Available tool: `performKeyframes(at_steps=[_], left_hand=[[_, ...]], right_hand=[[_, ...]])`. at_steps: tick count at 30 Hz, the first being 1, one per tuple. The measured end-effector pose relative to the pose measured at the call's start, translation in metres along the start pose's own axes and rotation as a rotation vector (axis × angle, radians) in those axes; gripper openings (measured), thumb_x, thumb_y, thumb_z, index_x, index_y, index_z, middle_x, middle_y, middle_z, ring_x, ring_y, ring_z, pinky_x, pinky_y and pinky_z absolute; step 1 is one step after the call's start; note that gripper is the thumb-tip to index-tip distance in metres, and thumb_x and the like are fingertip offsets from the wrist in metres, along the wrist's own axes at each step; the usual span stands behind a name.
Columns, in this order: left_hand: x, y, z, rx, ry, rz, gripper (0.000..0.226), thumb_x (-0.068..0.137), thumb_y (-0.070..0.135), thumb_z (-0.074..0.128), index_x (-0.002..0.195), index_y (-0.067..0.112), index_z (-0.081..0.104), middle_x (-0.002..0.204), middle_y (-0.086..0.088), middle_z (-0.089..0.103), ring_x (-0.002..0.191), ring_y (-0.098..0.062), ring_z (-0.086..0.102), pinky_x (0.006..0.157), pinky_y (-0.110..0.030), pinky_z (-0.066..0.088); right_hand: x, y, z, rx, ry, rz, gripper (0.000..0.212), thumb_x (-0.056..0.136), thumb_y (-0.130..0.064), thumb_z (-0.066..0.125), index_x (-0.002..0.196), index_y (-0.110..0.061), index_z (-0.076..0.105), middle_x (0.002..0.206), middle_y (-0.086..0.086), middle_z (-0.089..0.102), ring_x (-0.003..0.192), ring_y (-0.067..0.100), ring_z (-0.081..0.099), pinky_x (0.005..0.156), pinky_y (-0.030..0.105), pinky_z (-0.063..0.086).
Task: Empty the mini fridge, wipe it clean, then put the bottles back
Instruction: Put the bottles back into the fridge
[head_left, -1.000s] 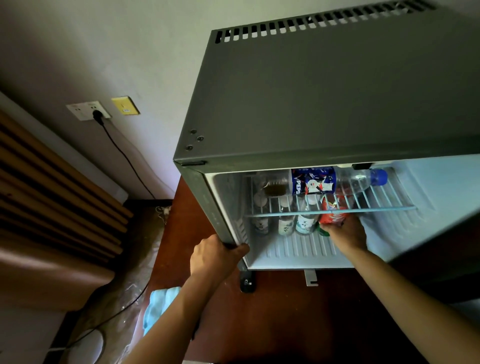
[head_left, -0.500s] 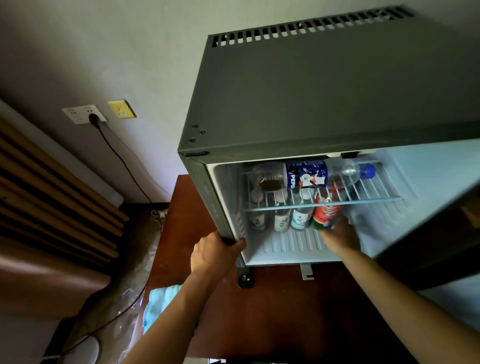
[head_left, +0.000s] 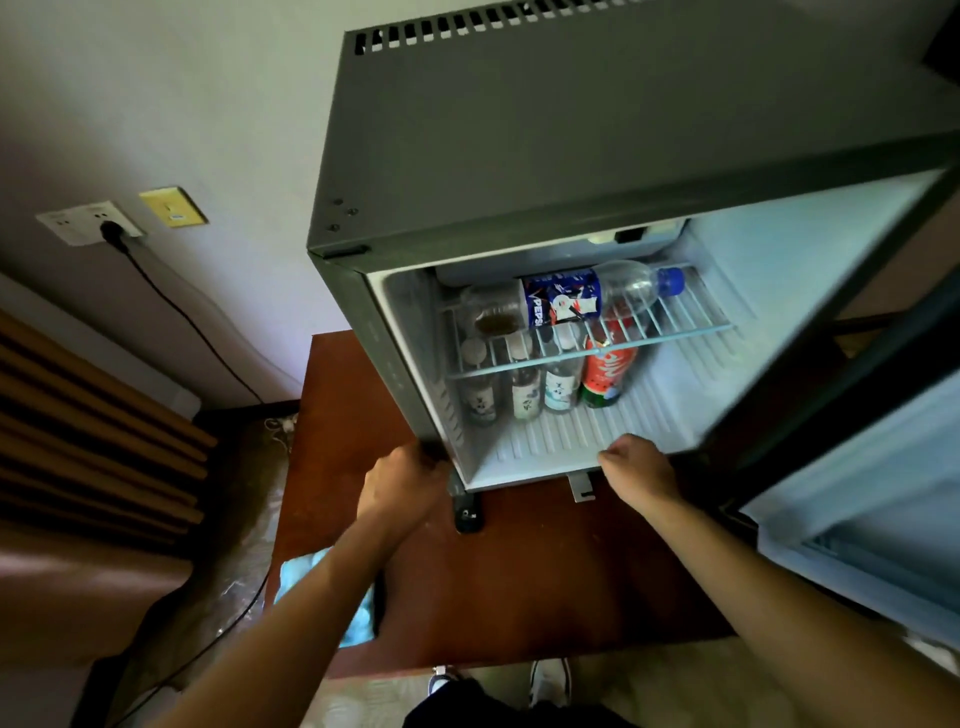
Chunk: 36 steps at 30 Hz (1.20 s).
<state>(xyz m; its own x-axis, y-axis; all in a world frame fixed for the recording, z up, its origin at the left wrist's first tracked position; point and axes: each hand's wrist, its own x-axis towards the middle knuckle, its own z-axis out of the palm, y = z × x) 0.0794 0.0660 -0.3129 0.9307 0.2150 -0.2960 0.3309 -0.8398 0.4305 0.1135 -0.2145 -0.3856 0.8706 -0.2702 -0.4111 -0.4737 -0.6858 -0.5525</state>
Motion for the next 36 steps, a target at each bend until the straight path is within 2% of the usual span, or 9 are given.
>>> performKeyframes(at_steps=[4, 9, 13, 17, 20, 25, 30, 33, 36], left_hand=[[-0.003, -0.003, -0.001, -0.001, -0.062, 0.031, 0.031, 0.089, 0.043, 0.058, 0.088, 0.014, 0.070, 0.097, -0.012, 0.073, 0.095, -0.038, 0.067, 0.072, -0.035, 0.050], [-0.014, -0.001, 0.002, -0.001, -0.169, 0.172, 0.018, 0.089, 0.034, 0.056, 0.075, 0.025, 0.063, 0.077, 0.003, 0.067, 0.080, -0.027, 0.068, 0.063, -0.027, 0.042], [-0.025, 0.011, 0.005, -0.049, -0.207, 0.300, 0.021, 0.086, 0.039, 0.061, 0.069, 0.028, 0.057, 0.069, 0.008, 0.066, 0.067, -0.014, 0.063, 0.059, -0.026, 0.040], [-0.032, 0.040, 0.003, -0.128, -0.195, 0.428, 0.025, 0.090, 0.038, 0.062, 0.070, 0.025, 0.055, 0.066, 0.009, 0.063, 0.060, -0.006, 0.060, 0.051, -0.019, 0.037], [-0.047, 0.069, 0.005, -0.220, -0.233, 0.513, 0.025, 0.093, 0.036, 0.062, 0.071, 0.028, 0.055, 0.069, 0.012, 0.063, 0.063, -0.005, 0.058, 0.056, -0.023, 0.038], [-0.076, 0.119, 0.003, -0.281, -0.275, 0.681, 0.017, 0.092, 0.031, 0.063, 0.077, 0.022, 0.062, 0.072, 0.009, 0.066, 0.066, -0.009, 0.062, 0.060, -0.026, 0.043], [-0.103, 0.168, 0.000, -0.277, -0.267, 0.848, 0.016, 0.090, 0.033, 0.064, 0.075, 0.028, 0.060, 0.071, 0.017, 0.065, 0.062, 0.000, 0.061, 0.053, -0.013, 0.039], [-0.120, 0.200, -0.002, -0.293, -0.253, 0.952, 0.012, 0.088, 0.033, 0.063, 0.078, 0.027, 0.061, 0.075, 0.012, 0.067, 0.067, -0.002, 0.062, 0.066, -0.029, 0.052], [-0.140, 0.235, -0.004, -0.309, -0.220, 1.053, 0.007, 0.088, 0.031, 0.063, 0.082, 0.027, 0.062, 0.083, 0.009, 0.066, 0.076, -0.009, 0.063, 0.072, -0.036, 0.053]], right_hand=[[-0.024, 0.001, -0.002, 0.080, 0.023, 0.020, 0.016, 0.082, -0.029, 0.062, 0.071, -0.017, 0.059, 0.073, 0.001, 0.066, 0.071, 0.020, 0.063, 0.061, 0.027, 0.047], [-0.053, -0.007, -0.010, 0.162, 0.063, -0.006, 0.019, 0.082, -0.028, 0.065, 0.069, -0.017, 0.058, 0.068, 0.003, 0.066, 0.070, 0.023, 0.066, 0.064, 0.031, 0.051], [-0.083, -0.014, -0.018, 0.289, 0.109, -0.051, 0.031, 0.083, -0.025, 0.070, 0.062, -0.015, 0.051, 0.060, 0.007, 0.057, 0.070, 0.036, 0.065, 0.065, 0.040, 0.052], [-0.113, -0.018, -0.035, 0.339, 0.182, -0.057, 0.035, 0.085, -0.031, 0.071, 0.065, -0.010, 0.050, 0.065, 0.014, 0.060, 0.069, 0.033, 0.064, 0.065, 0.037, 0.050], [-0.136, -0.014, -0.050, 0.400, 0.270, -0.060, 0.038, 0.086, -0.034, 0.070, 0.063, -0.013, 0.047, 0.057, 0.008, 0.056, 0.062, 0.028, 0.063, 0.059, 0.031, 0.044], [-0.165, -0.016, -0.091, 0.455, 0.379, -0.105, 0.032, 0.086, -0.037, 0.070, 0.069, -0.014, 0.055, 0.059, 0.007, 0.062, 0.059, 0.021, 0.064, 0.062, 0.031, 0.048], [-0.187, -0.008, -0.150, 0.506, 0.550, -0.196, 0.029, 0.086, -0.030, 0.069, 0.066, -0.019, 0.051, 0.058, 0.000, 0.054, 0.066, 0.027, 0.061, 0.065, 0.036, 0.049], [-0.200, 0.008, -0.185, 0.493, 0.676, -0.250, 0.027, 0.086, -0.027, 0.069, 0.069, -0.013, 0.053, 0.061, 0.009, 0.056, 0.058, 0.017, 0.054, 0.061, 0.032, 0.044], [-0.211, 0.032, -0.220, 0.456, 0.793, -0.256, 0.026, 0.086, -0.024, 0.068, 0.068, -0.014, 0.053, 0.061, 0.007, 0.056, 0.057, 0.011, 0.050, 0.059, 0.031, 0.040]])
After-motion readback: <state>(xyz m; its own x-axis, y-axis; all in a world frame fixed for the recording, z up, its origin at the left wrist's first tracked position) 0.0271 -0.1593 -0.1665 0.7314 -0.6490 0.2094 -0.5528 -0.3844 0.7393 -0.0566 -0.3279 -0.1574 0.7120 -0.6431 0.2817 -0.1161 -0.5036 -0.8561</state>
